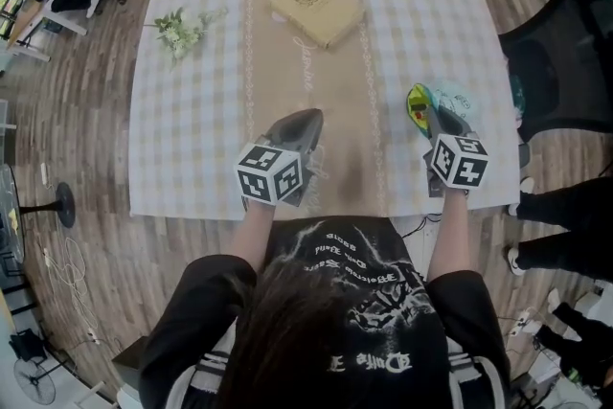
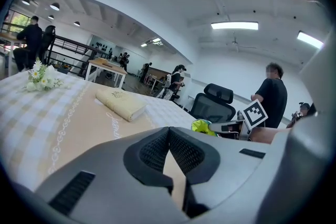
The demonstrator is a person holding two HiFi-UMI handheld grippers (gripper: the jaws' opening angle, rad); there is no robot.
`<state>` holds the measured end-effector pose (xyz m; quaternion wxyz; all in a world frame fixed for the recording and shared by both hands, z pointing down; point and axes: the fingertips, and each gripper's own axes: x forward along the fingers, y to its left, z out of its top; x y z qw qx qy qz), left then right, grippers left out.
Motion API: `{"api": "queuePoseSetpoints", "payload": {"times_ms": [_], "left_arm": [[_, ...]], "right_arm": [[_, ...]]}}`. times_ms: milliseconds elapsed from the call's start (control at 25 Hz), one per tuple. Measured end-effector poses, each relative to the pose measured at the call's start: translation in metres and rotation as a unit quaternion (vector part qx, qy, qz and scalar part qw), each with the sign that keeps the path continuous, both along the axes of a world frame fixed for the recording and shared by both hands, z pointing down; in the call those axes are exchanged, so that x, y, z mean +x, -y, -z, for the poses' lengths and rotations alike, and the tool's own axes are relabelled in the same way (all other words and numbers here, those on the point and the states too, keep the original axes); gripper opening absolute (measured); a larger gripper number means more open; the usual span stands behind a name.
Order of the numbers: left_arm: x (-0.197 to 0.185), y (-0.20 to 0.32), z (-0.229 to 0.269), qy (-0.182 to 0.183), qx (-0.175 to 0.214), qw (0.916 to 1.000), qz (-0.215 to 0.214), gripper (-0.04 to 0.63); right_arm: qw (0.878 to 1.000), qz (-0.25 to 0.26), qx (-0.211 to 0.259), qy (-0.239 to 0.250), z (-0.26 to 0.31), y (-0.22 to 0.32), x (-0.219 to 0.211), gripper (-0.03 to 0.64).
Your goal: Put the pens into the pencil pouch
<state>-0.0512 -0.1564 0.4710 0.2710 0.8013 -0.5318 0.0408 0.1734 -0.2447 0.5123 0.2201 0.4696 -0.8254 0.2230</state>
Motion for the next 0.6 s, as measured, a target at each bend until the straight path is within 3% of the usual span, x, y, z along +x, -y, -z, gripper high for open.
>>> {"api": "queuePoseSetpoints", "payload": {"times_ms": [400, 600], "left_arm": [[-0.01, -0.008, -0.005, 0.001, -0.003, 0.9998, 0.017, 0.02], [-0.004, -0.012, -0.014, 0.045, -0.005, 0.9989, -0.011, 0.02]], "right_arm": [[0.999, -0.012, -0.044, 0.008, -0.036, -0.037, -0.012, 0.054], [0.997, -0.036, -0.06, 0.016, -0.055, -0.046, -0.013, 0.063]]}}
